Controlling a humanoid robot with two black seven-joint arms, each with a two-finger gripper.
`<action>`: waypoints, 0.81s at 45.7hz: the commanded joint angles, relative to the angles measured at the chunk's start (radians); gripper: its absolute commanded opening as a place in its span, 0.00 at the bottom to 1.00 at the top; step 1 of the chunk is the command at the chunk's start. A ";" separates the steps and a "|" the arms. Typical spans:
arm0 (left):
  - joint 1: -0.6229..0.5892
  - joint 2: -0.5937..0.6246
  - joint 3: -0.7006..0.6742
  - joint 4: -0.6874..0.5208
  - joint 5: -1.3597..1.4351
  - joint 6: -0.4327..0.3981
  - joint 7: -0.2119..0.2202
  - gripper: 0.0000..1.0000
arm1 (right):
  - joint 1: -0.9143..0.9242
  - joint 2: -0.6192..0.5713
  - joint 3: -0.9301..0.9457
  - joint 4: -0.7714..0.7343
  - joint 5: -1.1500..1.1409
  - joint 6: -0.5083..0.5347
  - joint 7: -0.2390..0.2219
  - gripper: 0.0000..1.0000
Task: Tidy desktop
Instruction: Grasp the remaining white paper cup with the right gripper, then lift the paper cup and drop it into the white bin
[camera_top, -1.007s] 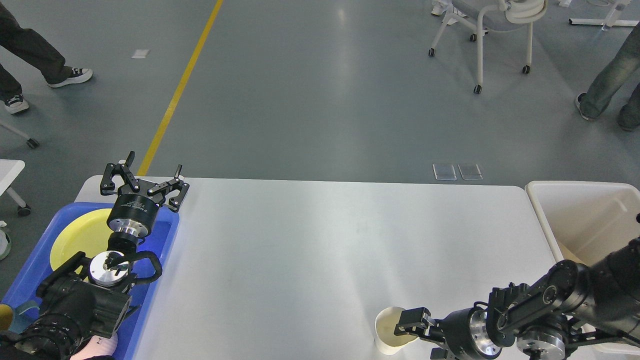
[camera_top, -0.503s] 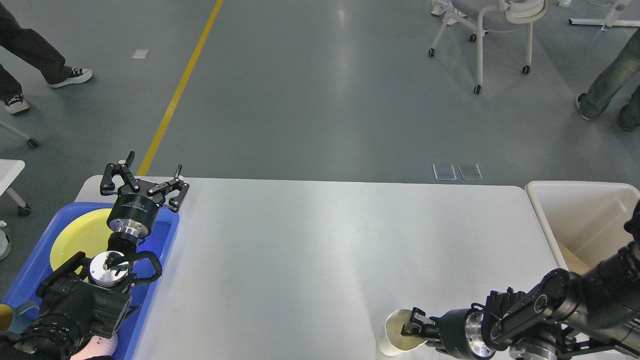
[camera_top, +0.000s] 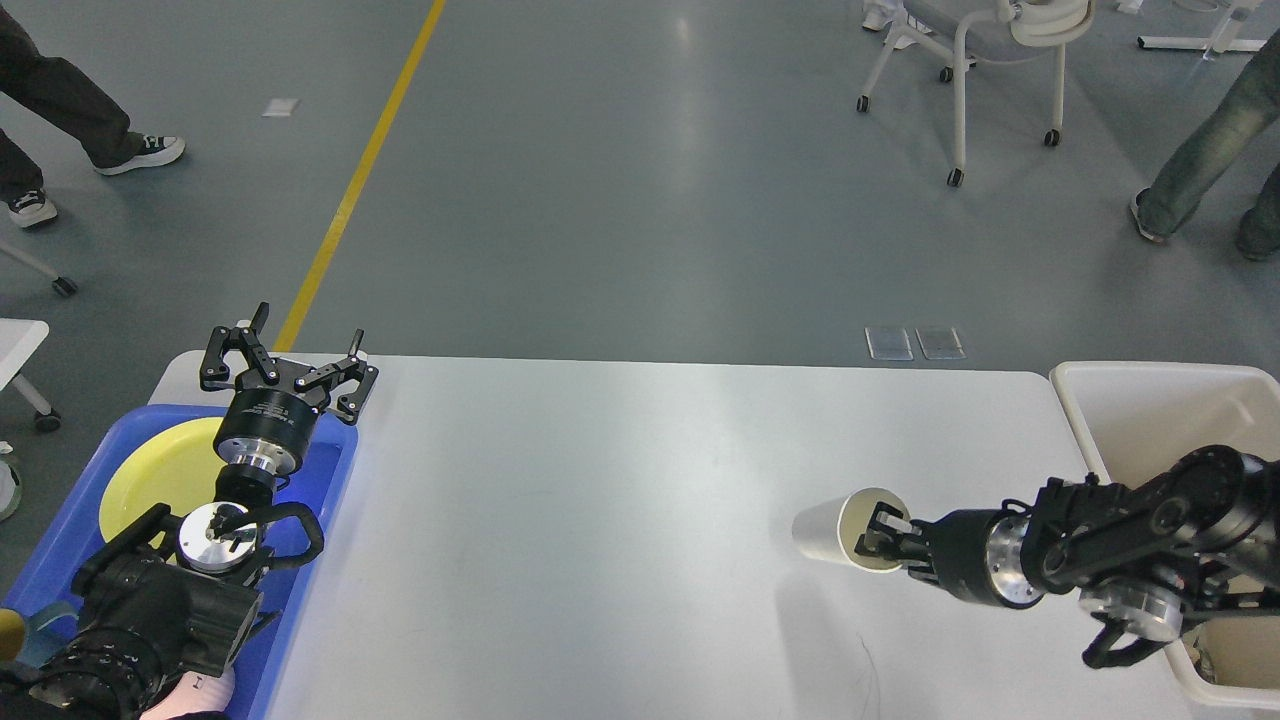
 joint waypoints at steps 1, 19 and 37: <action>0.001 -0.001 0.000 0.000 -0.001 0.000 0.000 1.00 | 0.234 -0.011 -0.084 0.015 -0.068 0.166 -0.002 0.00; 0.001 -0.001 0.000 0.000 0.001 0.000 0.000 1.00 | 0.737 0.053 -0.035 0.015 -0.144 0.648 -0.004 0.00; 0.001 -0.001 0.000 0.000 0.001 0.000 0.000 1.00 | 0.546 -0.009 -0.173 -0.214 -0.144 0.616 -0.013 0.00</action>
